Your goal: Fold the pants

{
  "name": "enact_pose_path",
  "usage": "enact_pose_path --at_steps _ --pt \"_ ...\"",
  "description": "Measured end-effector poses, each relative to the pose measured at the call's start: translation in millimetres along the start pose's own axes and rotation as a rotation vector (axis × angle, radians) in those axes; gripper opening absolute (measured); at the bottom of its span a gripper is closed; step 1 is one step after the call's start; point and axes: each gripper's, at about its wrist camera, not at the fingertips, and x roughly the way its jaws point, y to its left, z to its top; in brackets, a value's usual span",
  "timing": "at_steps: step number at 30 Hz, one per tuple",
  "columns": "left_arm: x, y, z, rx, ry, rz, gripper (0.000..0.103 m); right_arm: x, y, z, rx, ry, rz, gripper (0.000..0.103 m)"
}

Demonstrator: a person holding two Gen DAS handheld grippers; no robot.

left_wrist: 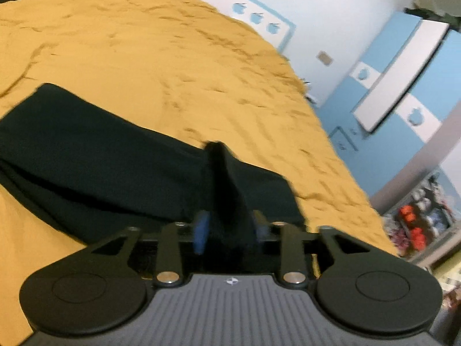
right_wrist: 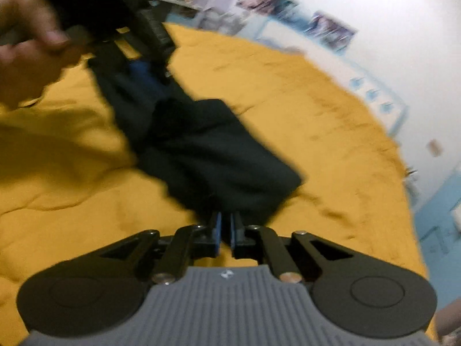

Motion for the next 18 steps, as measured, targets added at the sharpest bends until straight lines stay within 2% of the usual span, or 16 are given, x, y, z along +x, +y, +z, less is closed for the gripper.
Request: enact_pose_path --at_steps 1,2,4,7,11,14,18 --pt "-1.8 -5.0 -2.2 0.010 -0.010 -0.001 0.050 3.4 1.9 -1.0 -0.025 0.008 -0.007 0.023" --pt "-3.9 -9.0 -3.5 0.023 -0.024 0.005 0.050 8.2 3.2 -2.0 -0.043 0.016 0.003 0.026" --pt "-9.7 -14.1 -3.4 0.038 -0.060 0.015 0.050 21.9 6.1 -2.5 -0.053 0.044 0.018 0.026" --pt "-12.0 -12.5 -0.6 0.018 -0.046 0.010 0.050 36.7 15.4 -3.3 -0.084 0.073 0.006 0.001" --pt "-6.3 -9.3 -7.2 0.016 0.012 -0.005 0.053 9.9 23.6 -5.1 -0.116 0.013 0.025 0.000" --pt "9.2 -13.2 -19.4 0.013 0.084 -0.018 0.053 12.6 28.3 -14.2 -0.169 0.041 0.052 0.000" --pt "28.1 -25.2 -36.7 0.004 0.179 -0.051 0.053 3.2 20.6 -10.8 -0.170 0.042 0.110 0.001"
